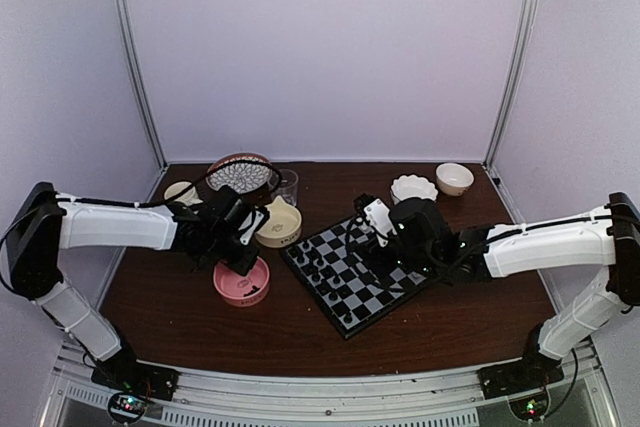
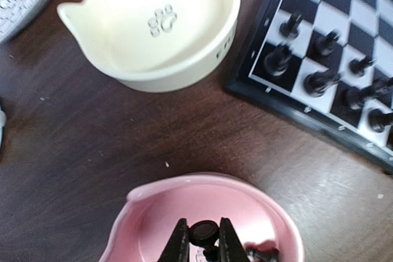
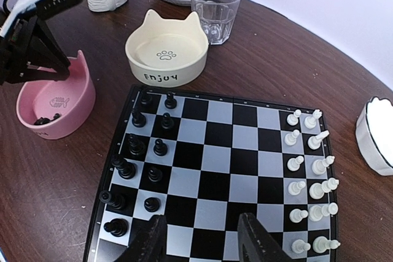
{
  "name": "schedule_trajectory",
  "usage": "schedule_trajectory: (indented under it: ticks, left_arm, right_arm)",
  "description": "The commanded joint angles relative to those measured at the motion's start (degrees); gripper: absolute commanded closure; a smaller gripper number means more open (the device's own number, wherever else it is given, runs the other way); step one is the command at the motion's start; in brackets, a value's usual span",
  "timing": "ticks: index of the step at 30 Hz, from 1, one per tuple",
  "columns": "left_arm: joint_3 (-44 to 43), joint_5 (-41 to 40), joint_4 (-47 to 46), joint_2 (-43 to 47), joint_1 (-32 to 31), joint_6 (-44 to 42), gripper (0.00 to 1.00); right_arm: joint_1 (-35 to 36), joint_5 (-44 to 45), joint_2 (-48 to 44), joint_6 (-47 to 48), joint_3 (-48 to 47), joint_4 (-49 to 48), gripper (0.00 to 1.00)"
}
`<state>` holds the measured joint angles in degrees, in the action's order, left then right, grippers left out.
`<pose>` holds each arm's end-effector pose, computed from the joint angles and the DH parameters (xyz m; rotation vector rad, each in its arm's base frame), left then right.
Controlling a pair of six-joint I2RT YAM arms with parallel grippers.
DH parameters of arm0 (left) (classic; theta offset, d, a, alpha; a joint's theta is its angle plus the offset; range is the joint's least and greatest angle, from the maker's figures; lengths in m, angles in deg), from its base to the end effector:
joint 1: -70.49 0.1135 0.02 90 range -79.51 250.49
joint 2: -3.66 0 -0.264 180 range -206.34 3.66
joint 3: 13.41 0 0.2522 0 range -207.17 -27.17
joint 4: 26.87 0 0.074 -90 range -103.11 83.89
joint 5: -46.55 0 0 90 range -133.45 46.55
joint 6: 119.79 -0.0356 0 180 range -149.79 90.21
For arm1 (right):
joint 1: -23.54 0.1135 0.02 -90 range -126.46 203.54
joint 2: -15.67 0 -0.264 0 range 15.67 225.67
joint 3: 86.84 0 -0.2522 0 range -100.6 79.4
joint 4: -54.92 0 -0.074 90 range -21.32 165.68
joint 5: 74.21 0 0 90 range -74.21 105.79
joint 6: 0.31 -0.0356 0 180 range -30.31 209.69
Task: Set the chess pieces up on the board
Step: Pick up the pawn from the storage box.
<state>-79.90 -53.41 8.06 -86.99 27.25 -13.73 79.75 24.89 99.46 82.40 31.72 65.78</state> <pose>0.2294 -0.2073 0.1807 0.5468 2.5271 -0.1578 0.1804 0.2595 0.2203 -0.8166 2.0215 0.4722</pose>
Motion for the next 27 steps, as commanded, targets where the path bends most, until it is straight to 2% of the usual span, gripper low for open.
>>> schedule_trajectory:
  ticks: [1, 5, 8, 13, 16, 19, 27]
  left_arm:
    - [2.2, 1.8, 0.2, 8.0, -0.3, 2.3, 0.93]
    - [3.5, 5.0, 0.6, 14.1, -0.3, 7.5, 0.93]
    - [5.3, 9.7, -3.1, 18.5, -0.3, 15.2, 0.94]
    - [13.6, 19.9, -26.1, 22.7, -0.3, 34.3, 0.94]
    - [15.1, 22.0, -36.1, 20.8, -0.7, 43.1, 0.95]
    - [14.7, 20.9, -42.8, 17.6, -3.4, 48.0, 0.96]
    - [9.6, 20.3, -58.8, 4.8, -10.8, 55.2, 0.96]
  right_arm:
    - [1.0, -2.2, -1.5, -0.7, 0.9, -2.5, 0.58]
    - [1.4, -3.4, -4.0, -1.1, 2.8, -4.6, 0.58]
    - [1.6, -6.0, -6.5, -2.2, 4.8, -7.4, 0.58]
    - [1.7, -10.1, -10.6, -3.0, 7.8, -11.9, 0.57]
    - [2.0, -12.9, -12.0, -2.7, 8.5, -12.9, 0.57]
    - [2.3, -13.6, -12.4, -2.2, 9.0, -14.0, 0.55]
    - [3.5, -12.1, -10.3, 0.0, 8.7, -14.4, 0.53]
